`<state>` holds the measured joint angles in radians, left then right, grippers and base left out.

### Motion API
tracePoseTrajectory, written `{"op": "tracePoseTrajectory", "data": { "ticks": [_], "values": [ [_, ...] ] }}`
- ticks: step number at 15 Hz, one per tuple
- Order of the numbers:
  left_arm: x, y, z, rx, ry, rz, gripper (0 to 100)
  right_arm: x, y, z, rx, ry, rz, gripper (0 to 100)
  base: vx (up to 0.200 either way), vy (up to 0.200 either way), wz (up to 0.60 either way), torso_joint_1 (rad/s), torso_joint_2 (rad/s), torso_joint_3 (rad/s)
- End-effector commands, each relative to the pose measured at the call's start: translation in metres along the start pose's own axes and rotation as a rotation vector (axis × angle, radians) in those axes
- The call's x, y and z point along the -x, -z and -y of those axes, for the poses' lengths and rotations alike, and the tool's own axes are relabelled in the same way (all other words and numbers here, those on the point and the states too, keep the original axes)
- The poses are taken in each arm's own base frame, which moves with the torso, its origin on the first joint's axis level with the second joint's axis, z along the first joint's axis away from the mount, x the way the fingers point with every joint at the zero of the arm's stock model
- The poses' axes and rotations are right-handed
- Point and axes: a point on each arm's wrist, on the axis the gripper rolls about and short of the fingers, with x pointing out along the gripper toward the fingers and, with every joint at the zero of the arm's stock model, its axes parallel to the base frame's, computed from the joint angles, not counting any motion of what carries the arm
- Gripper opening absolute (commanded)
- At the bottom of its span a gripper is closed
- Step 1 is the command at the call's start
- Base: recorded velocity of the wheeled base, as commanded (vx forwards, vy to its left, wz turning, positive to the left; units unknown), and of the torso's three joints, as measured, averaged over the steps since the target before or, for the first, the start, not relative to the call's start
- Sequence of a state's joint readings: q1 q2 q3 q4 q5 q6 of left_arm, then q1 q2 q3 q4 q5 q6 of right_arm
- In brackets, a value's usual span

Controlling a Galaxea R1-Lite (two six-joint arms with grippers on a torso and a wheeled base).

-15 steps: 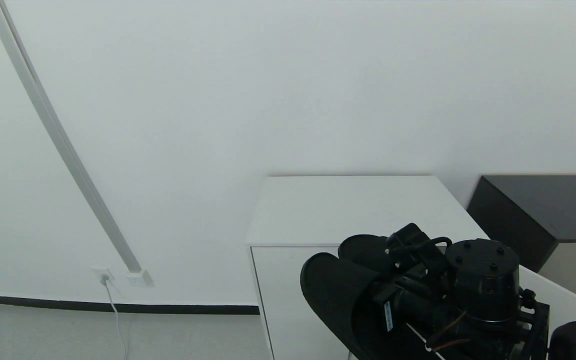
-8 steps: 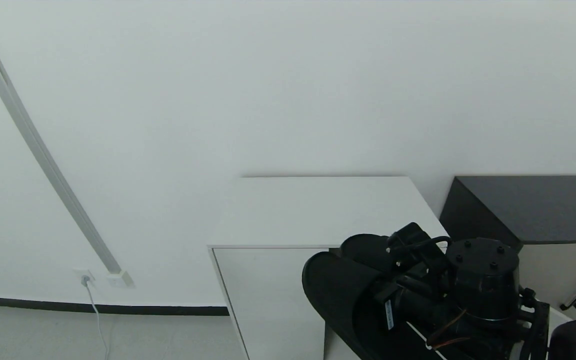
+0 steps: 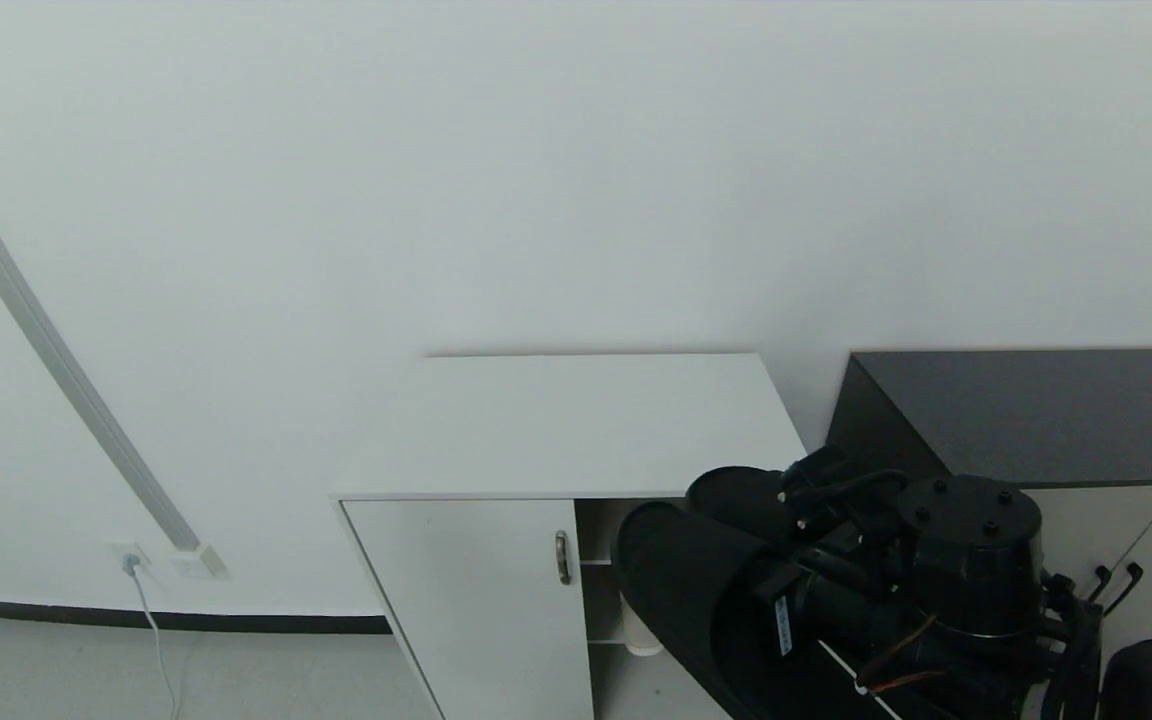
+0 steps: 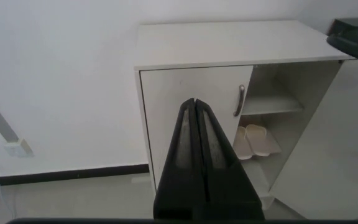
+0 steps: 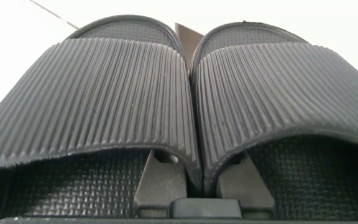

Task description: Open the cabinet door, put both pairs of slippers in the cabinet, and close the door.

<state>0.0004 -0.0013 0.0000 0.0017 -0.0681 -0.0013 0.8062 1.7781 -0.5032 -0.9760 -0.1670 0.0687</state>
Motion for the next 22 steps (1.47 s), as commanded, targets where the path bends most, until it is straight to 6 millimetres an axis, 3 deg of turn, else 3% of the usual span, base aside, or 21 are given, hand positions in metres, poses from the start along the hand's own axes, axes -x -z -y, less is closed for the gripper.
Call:
{"op": "tracePoseTrajectory", "data": {
  "ticks": [1,11,22],
  "values": [
    [-0.0001,0.0000,0.0000,0.000,0.000,-0.001,0,-0.0005,0.0006,-0.0007,0.002,-0.003,-0.002,0,0.000,0.000,0.00,0.000,0.00,0.000],
    [-0.0001,0.0000,0.0000,0.000,0.000,-0.001,0,-0.0010,0.0013,-0.0008,0.001,-0.003,-0.005,0,0.000,0.000,0.00,0.000,0.00,0.000],
    [-0.0001,0.0000,0.0000,0.000,0.000,-0.001,0,-0.0007,0.0022,-0.0011,0.002,-0.004,-0.008,0,0.000,0.000,0.00,-0.153,0.34,0.188]
  ]
}}
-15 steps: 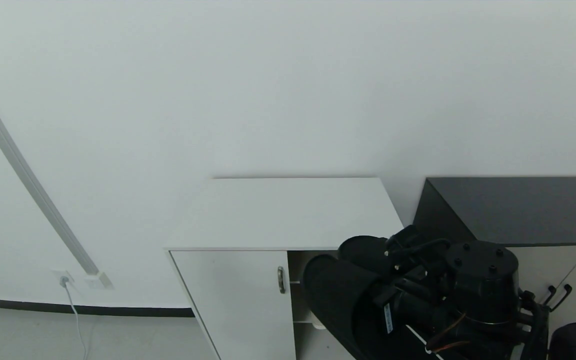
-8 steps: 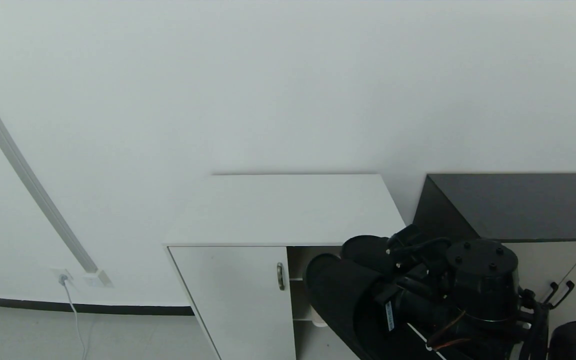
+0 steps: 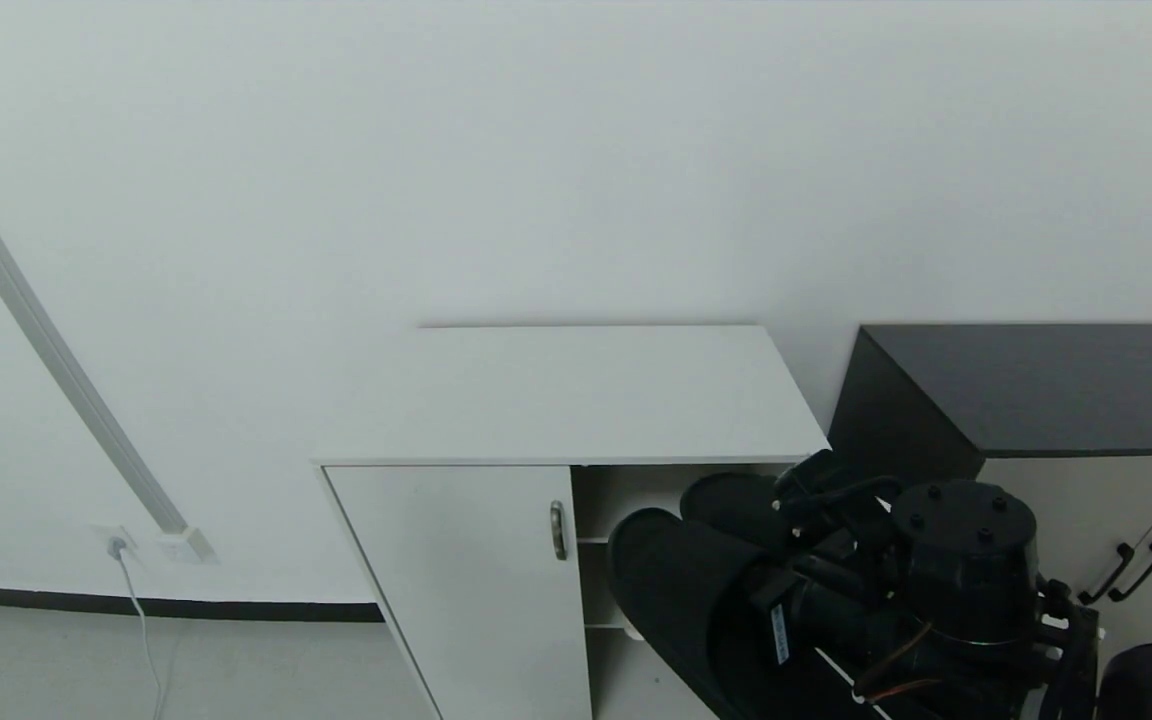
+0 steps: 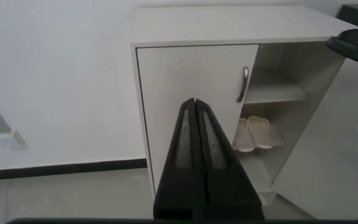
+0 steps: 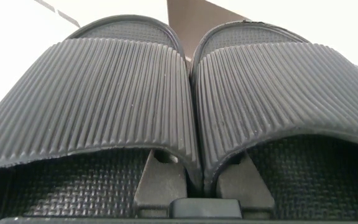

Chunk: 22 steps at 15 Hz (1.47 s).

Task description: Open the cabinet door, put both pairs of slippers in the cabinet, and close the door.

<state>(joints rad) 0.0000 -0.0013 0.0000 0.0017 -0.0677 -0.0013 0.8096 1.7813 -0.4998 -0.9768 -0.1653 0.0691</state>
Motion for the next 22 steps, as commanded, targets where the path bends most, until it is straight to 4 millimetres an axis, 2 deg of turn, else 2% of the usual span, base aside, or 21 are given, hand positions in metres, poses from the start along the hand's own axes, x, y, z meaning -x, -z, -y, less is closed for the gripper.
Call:
{"op": "tracePoseTrajectory", "data": {
  "ticks": [1,22],
  "values": [
    [-0.0001,0.0000,0.0000,0.000,0.000,-0.001,0,-0.0005,0.0005,-0.0002,0.001,0.000,-0.002,0,0.000,0.000,0.00,-0.173,0.39,0.212],
    [-0.0001,0.0000,0.0000,0.000,0.000,-0.001,0,0.0007,0.0034,-0.0007,0.003,-0.004,-0.013,0,0.000,0.000,0.00,-0.195,0.51,0.310]
  ]
}}
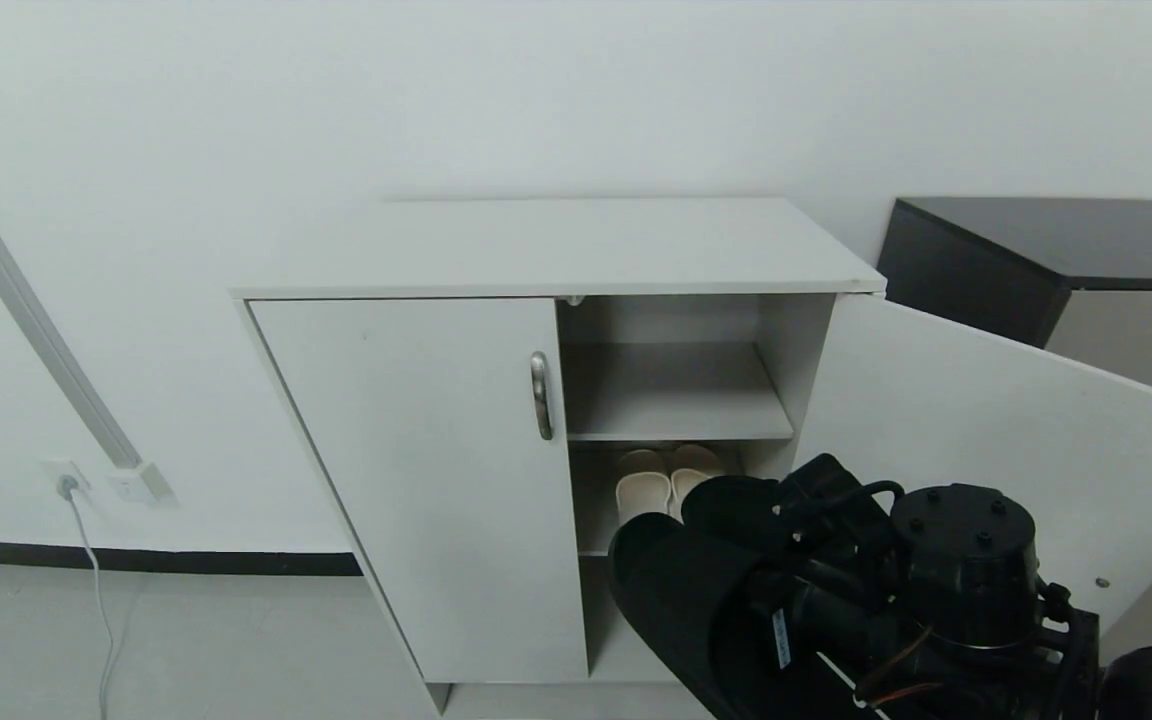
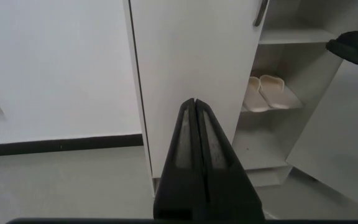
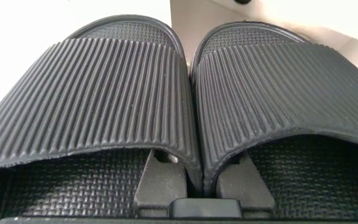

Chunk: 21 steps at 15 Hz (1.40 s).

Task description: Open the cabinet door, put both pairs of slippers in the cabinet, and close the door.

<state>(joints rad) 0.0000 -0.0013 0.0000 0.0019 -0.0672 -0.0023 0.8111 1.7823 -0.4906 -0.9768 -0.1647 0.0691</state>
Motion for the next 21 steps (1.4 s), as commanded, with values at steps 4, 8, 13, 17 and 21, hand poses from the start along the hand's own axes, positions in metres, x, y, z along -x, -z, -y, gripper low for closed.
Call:
{"op": "tracePoseTrajectory", "data": {
  "ticks": [4,8,13,17,21],
  "values": [
    [-0.0001,-0.0001,0.0000,0.001,0.000,-0.001,0,0.0002,0.0015,-0.0004,0.002,-0.002,-0.006,0,0.000,0.000,0.00,-0.111,0.46,0.343],
    [-0.0001,-0.0001,0.0000,-0.001,0.000,-0.001,0,-0.0007,0.0026,-0.0005,0.002,-0.002,-0.010,0,0.000,0.000,0.00,-0.068,0.46,0.377],
    [-0.0001,-0.0001,0.0000,-0.001,0.000,-0.001,0,0.0003,0.0045,-0.0016,0.006,-0.009,-0.017,0,0.000,0.000,0.00,-0.012,0.22,0.204],
    [-0.0001,-0.0001,0.0000,0.001,0.000,-0.001,0,0.0002,0.0044,-0.0047,0.002,-0.021,0.007,0,0.000,0.000,-0.15,0.000,0.08,0.068],
    [-0.0001,-0.0001,0.0000,0.001,0.000,-0.001,0,-0.0065,0.0087,-0.0082,0.009,-0.027,0.018,0,0.000,0.000,-0.15,0.001,0.02,0.012]
  ]
}}
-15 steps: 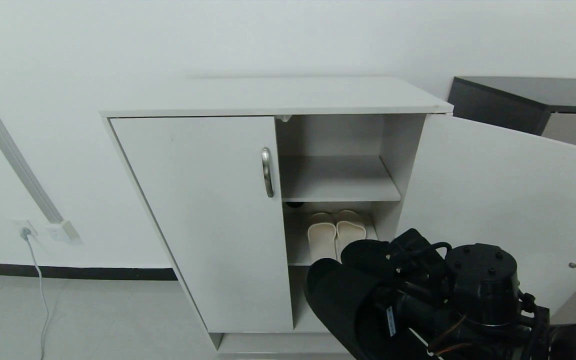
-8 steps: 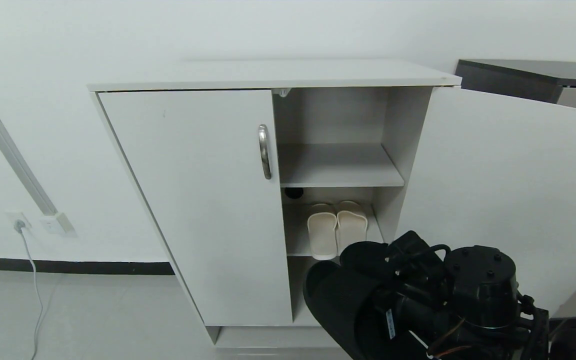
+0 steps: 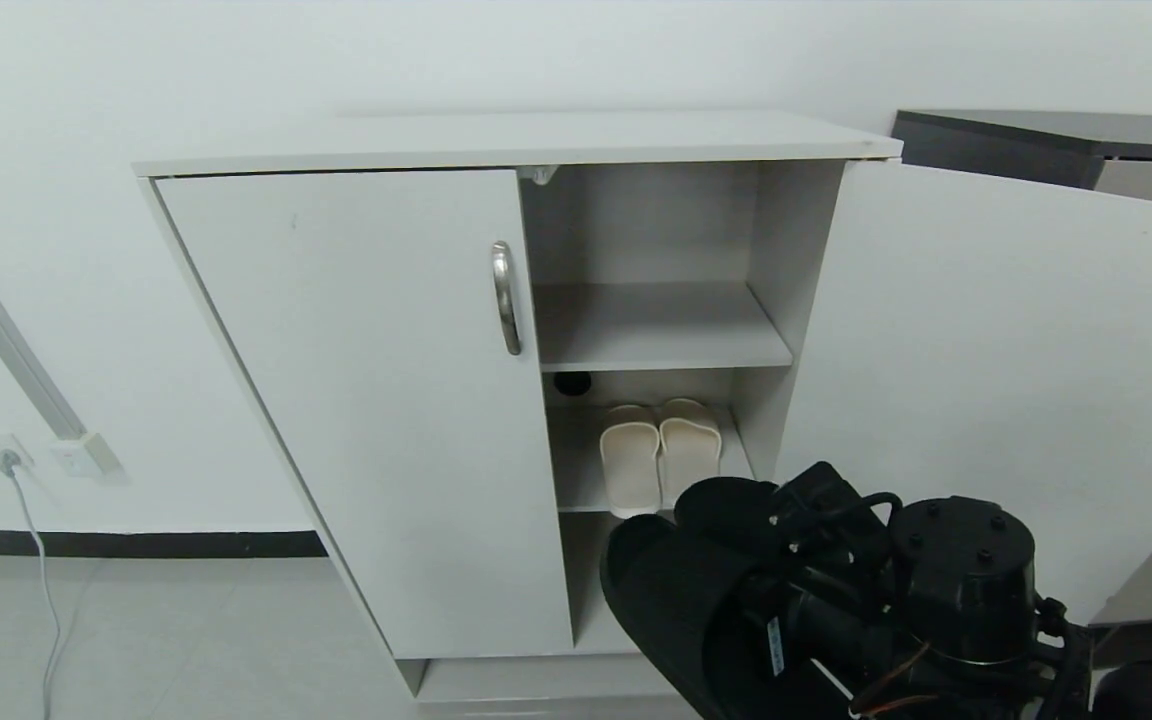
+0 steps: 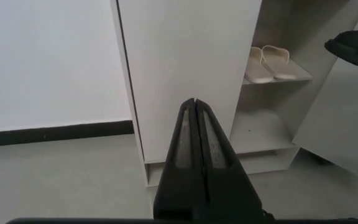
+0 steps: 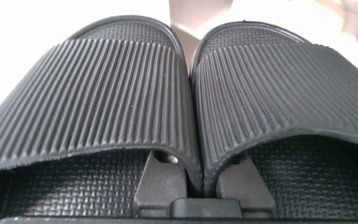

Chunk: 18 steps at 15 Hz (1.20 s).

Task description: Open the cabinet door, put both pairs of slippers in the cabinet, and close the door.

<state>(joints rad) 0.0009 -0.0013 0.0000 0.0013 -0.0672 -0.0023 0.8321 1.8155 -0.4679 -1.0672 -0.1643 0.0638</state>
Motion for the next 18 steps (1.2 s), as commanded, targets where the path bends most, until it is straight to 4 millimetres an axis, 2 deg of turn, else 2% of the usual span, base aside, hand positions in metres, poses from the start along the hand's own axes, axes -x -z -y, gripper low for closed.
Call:
{"op": "tracePoseTrajectory", "data": {
  "ticks": [1,3,4,6,8,10,13,18],
  "values": [
    [0.000,0.000,0.000,-0.001,0.001,-0.003,0,-0.013,0.001,-0.005,0.001,0.005,0.017,0,0.000,0.000,0.00,0.000,0.00,0.000],
    [0.000,0.000,0.000,-0.001,0.001,-0.002,0,-0.034,-0.011,-0.017,0.005,0.184,0.016,0,0.000,0.000,0.00,0.000,0.00,0.000],
    [0.000,0.000,0.000,-0.001,0.001,-0.002,0,-0.039,-0.020,-0.027,-0.013,0.217,-0.023,0,0.000,0.000,0.00,0.000,0.00,0.000],
    [0.000,0.000,0.000,0.001,0.001,-0.002,0,-0.036,-0.056,-0.047,-0.070,0.276,-0.115,0,0.000,0.000,0.00,0.000,0.00,0.000],
    [0.000,0.000,0.000,0.001,0.001,-0.002,0,-0.033,-0.110,-0.064,-0.188,0.382,-0.147,0,0.000,0.000,0.00,0.000,0.00,0.000],
    [0.000,0.000,0.000,0.001,0.001,-0.002,0,-0.038,-0.138,-0.067,-0.205,0.496,-0.109,0,0.000,0.000,0.00,0.000,0.00,0.000],
    [0.000,0.000,0.000,0.001,0.001,-0.002,0,-0.042,-0.155,-0.067,-0.161,0.531,0.016,0,0.000,0.000,0.00,0.000,0.00,0.000],
    [0.000,0.000,0.000,0.001,0.000,-0.002,0,-0.055,-0.142,-0.052,-0.162,0.576,0.031,0,0.000,0.000,0.00,0.000,0.00,0.000]
  ]
}}
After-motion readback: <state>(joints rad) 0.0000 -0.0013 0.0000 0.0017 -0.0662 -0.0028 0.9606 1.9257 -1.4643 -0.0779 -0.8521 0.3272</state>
